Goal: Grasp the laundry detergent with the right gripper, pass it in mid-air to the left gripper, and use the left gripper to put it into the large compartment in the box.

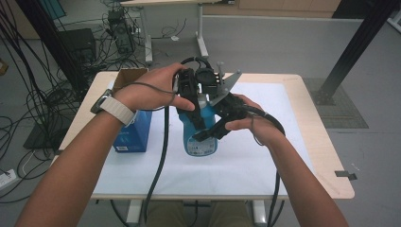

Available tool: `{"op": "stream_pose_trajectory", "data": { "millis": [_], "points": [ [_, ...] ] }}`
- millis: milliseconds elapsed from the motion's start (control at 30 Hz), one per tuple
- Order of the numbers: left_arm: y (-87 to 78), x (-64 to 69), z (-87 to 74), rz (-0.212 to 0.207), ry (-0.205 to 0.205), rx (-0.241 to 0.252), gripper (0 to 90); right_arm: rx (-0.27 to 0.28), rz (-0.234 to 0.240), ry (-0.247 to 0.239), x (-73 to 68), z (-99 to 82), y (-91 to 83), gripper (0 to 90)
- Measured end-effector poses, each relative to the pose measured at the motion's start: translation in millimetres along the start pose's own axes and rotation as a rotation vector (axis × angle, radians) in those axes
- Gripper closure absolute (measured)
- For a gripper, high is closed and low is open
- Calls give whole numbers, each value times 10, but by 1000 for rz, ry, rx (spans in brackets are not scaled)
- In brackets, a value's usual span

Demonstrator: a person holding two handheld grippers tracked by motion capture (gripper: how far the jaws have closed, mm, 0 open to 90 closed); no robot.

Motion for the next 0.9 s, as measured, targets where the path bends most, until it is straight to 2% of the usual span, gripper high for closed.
{"op": "stream_pose_trajectory", "data": {
  "millis": [133, 300, 367, 433, 500, 633, 733, 900],
  "points": [
    [-14, -14, -23, 17, -1, -5, 375, 13, 0, 27, 0, -102, -90, 309],
    [-27, -6, -43, 17, -9, -9, 375, -33, -27, 76, 71, -352, -221, 189],
    [-43, 7, -53, 21, -15, -10, 375, -40, -47, 115, 122, -458, -281, 135],
    [-55, 15, -67, 24, -19, -13, 375, -67, -97, 149, 192, -606, -363, 80],
    [-68, 18, -81, 27, -25, -14, 375, -91, -145, 165, 238, -699, -431, 62],
    [-90, 6, -102, 45, -41, -41, 375, -164, -191, 193, 251, -858, -589, 64],
    [-108, -21, -118, 58, -78, -57, 375, -271, -253, 203, 285, -1013, -727, 67],
    [-171, -81, -164, 91, -145, -72, 375, -400, -333, 231, 317, -1239, -914, 71]
  ]
}}
Point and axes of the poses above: each handheld gripper's, and its own axes: y roughly forward along the jaws, z roughly out of its top, x roughly to its right, the point moved 9 cm from there along y, roughly forward along the jaws, and after that the axes turned 11 degrees about y, right-handed, at the moved point
